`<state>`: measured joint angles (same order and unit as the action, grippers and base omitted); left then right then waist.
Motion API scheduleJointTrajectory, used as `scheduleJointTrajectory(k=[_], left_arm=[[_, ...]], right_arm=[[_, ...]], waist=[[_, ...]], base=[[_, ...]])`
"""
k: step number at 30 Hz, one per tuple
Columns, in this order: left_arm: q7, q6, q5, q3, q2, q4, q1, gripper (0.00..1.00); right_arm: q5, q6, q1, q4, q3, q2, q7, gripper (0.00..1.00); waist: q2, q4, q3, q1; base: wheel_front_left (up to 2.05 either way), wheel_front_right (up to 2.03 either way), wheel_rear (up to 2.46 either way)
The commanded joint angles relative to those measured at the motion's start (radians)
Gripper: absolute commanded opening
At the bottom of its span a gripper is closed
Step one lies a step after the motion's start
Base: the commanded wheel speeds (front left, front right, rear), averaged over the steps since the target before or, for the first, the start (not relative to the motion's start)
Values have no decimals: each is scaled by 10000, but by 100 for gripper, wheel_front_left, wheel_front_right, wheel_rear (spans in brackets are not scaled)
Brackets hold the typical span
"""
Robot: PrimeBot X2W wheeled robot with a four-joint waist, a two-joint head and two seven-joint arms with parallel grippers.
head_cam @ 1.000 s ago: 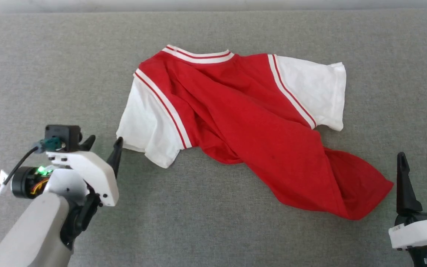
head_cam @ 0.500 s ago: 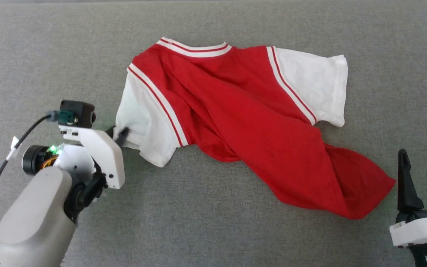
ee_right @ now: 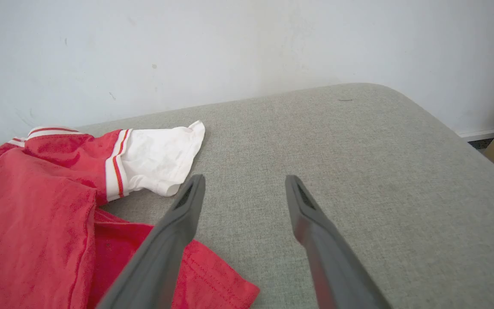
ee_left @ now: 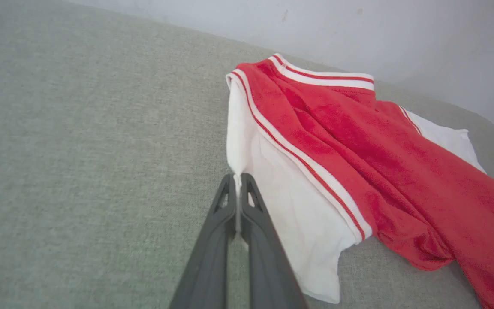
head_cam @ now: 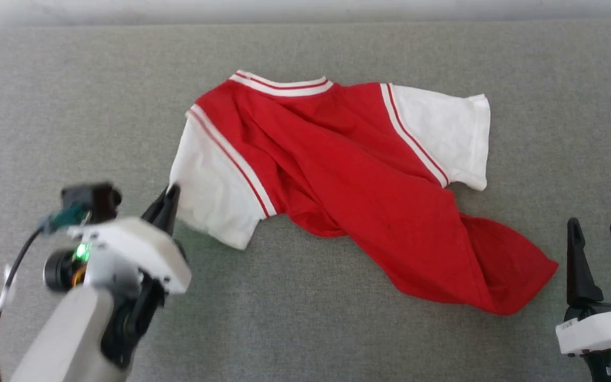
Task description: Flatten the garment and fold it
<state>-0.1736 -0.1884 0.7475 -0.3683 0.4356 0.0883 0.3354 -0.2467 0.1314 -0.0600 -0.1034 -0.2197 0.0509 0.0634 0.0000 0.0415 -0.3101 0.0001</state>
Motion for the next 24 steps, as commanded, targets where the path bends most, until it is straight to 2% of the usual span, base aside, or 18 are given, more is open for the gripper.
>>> scheduleJointTrajectory(k=[1,6,11,15,18,24], left_arm=[[132,-161,112,158,10,-219,-490,0],[535,-826,798,1082,179,-1480,-2534,0],[727,-1200,1247,1910,543,-2336,-4179,0],[715,-1215,1295,1955,611,-2796,-4455,0],[708,-1217,1250,1894,595,-3001,-4317,0],[720,-1061,1109,1651,542,-3099,-3822,0]], right_arm=[[-21,-7,44,28,4,-7,46,100],[-33,-7,-135,53,-86,-7,-22,100],[-24,-7,-355,57,-263,-7,-99,100],[189,-7,-215,-31,-78,-7,-332,100],[511,-7,497,-349,402,-7,-891,100],[1248,-7,3139,-386,1152,-7,-3123,100]], waist=[[0,84,261,-1],[0,168,600,-1],[0,359,869,-1],[0,568,964,-1],[0,636,890,-1],[0,699,411,-1]], base=[[0,0,0],[0,0,0],[0,0,0],[0,0,0],[0,0,0],[0,0,0]])
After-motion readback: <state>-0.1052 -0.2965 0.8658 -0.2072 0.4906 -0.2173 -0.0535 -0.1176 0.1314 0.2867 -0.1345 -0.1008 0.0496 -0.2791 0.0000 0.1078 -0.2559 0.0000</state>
